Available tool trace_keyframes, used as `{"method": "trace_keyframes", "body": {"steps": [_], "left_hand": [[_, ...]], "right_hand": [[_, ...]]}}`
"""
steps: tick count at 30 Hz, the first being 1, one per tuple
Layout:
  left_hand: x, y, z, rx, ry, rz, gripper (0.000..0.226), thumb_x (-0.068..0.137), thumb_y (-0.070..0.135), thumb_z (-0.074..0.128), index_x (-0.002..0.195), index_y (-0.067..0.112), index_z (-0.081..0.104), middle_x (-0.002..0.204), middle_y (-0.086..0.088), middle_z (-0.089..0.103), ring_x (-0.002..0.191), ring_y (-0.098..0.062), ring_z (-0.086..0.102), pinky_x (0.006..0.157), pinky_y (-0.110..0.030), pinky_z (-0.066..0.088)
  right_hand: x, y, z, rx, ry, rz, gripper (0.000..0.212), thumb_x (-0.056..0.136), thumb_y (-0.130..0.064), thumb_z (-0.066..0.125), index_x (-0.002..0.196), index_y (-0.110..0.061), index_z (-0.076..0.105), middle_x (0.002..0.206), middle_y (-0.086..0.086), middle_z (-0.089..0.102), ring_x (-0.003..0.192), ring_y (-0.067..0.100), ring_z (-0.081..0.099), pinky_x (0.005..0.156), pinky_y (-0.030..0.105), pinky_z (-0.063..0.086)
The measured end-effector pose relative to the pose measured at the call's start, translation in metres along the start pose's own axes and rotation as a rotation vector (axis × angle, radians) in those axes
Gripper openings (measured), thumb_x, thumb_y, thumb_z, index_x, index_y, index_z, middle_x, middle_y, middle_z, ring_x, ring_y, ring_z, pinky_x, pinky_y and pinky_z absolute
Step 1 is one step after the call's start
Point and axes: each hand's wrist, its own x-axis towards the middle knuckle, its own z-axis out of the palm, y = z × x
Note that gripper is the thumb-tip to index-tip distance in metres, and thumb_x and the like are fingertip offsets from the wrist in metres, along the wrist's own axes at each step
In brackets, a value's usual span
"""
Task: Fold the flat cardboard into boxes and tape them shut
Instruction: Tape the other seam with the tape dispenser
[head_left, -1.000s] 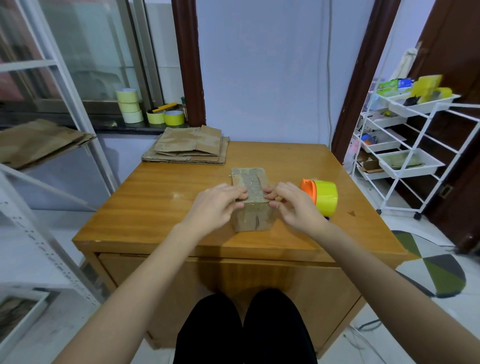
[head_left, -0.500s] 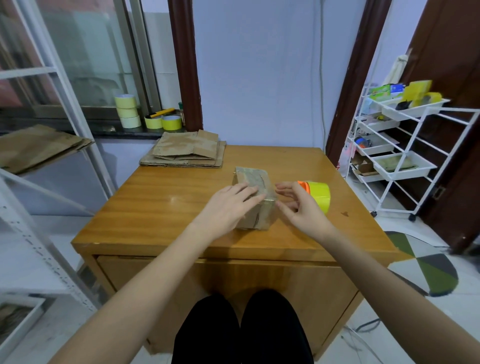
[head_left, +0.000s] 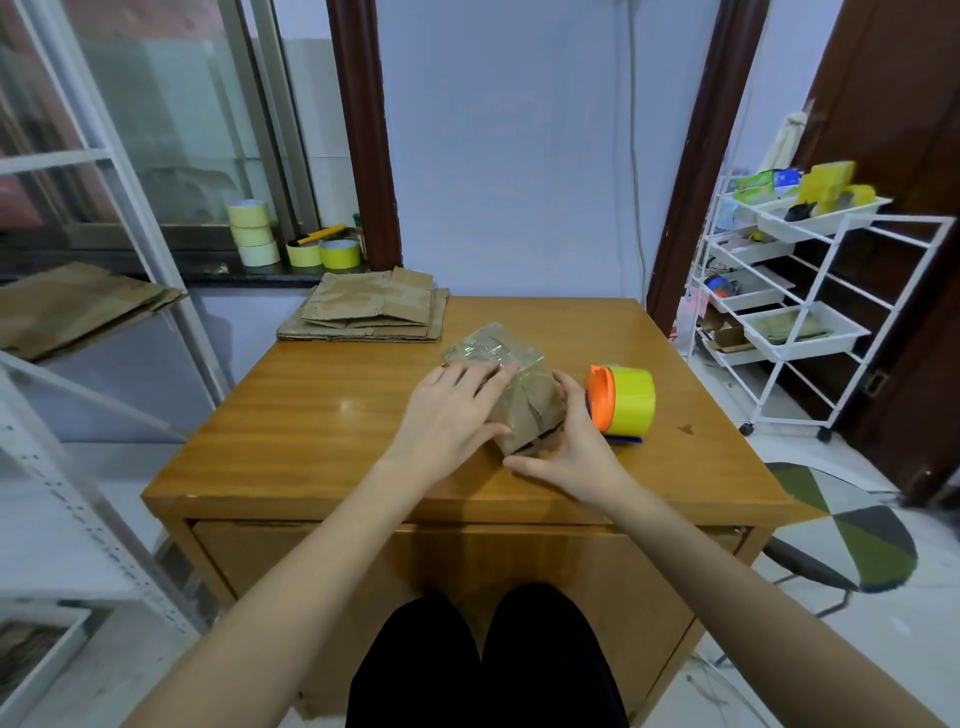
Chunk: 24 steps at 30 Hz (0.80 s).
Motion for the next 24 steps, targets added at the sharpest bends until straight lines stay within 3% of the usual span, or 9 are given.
{"method": "trace_keyframes", "body": {"steps": [6,9,12,15,18,22,24], "left_hand": [[0.004,0.007,-0.008,-0.022,0.007,-0.017,0.074,0.069,0.051,0.078,0.127,0.009,0.059,0.108,-0.007,0.065,0.088,-0.024,0.062,0.068,-0.032,0.048],[0.005,0.007,-0.011,-0.035,-0.025,-0.01,0.087,0.071,0.051,0.076,0.14,0.007,0.045,0.131,-0.014,0.056,0.114,-0.028,0.057,0.093,-0.037,0.046],[0.01,0.007,-0.018,0.015,-0.084,0.109,0.096,0.066,0.041,0.075,0.146,0.006,0.034,0.15,-0.018,0.034,0.139,-0.03,0.034,0.116,-0.043,0.023],[0.017,0.014,-0.023,0.128,-0.171,0.155,0.097,0.061,0.026,0.076,0.144,0.0,0.035,0.149,-0.019,0.036,0.141,-0.032,0.03,0.118,-0.047,0.018],[0.022,0.017,-0.021,0.188,-0.149,0.115,0.085,0.061,0.017,0.074,0.138,-0.003,0.044,0.142,-0.023,0.044,0.136,-0.036,0.038,0.115,-0.048,0.025],[0.023,0.006,-0.023,0.084,-0.128,0.048,0.101,0.042,0.035,0.089,0.13,0.0,0.054,0.127,-0.021,0.058,0.122,-0.035,0.053,0.109,-0.047,0.032],[0.018,0.0,-0.026,-0.013,-0.125,-0.036,0.104,0.05,0.046,0.087,0.136,0.004,0.048,0.132,-0.017,0.054,0.126,-0.031,0.049,0.112,-0.043,0.028]], "right_hand": [[0.003,-0.008,0.006,-0.113,0.144,-0.046,0.114,0.062,-0.042,0.087,0.148,-0.009,0.018,0.148,0.007,0.034,0.136,0.02,0.035,0.108,0.036,0.038],[0.004,-0.009,0.004,-0.16,0.176,-0.066,0.105,0.064,-0.04,0.083,0.145,-0.008,0.023,0.141,0.008,0.039,0.129,0.022,0.041,0.102,0.04,0.044],[0.006,-0.011,-0.001,-0.217,0.174,-0.121,0.101,0.061,-0.036,0.083,0.141,-0.005,0.03,0.134,0.01,0.044,0.123,0.024,0.044,0.099,0.043,0.044],[0.009,-0.019,-0.003,-0.246,0.169,-0.187,0.099,0.058,-0.032,0.083,0.139,-0.002,0.033,0.133,0.012,0.047,0.121,0.026,0.047,0.098,0.043,0.045],[0.011,-0.029,-0.004,-0.243,0.183,-0.222,0.099,0.058,-0.029,0.084,0.139,-0.001,0.034,0.132,0.012,0.047,0.119,0.027,0.048,0.096,0.042,0.046],[0.012,-0.03,-0.013,-0.21,0.156,-0.264,0.102,0.063,-0.031,0.085,0.143,-0.005,0.028,0.139,0.01,0.041,0.126,0.023,0.044,0.099,0.043,0.045],[0.012,-0.028,-0.02,-0.17,0.12,-0.269,0.108,0.063,-0.035,0.087,0.146,-0.008,0.024,0.143,0.009,0.037,0.131,0.02,0.04,0.105,0.04,0.041]]}}
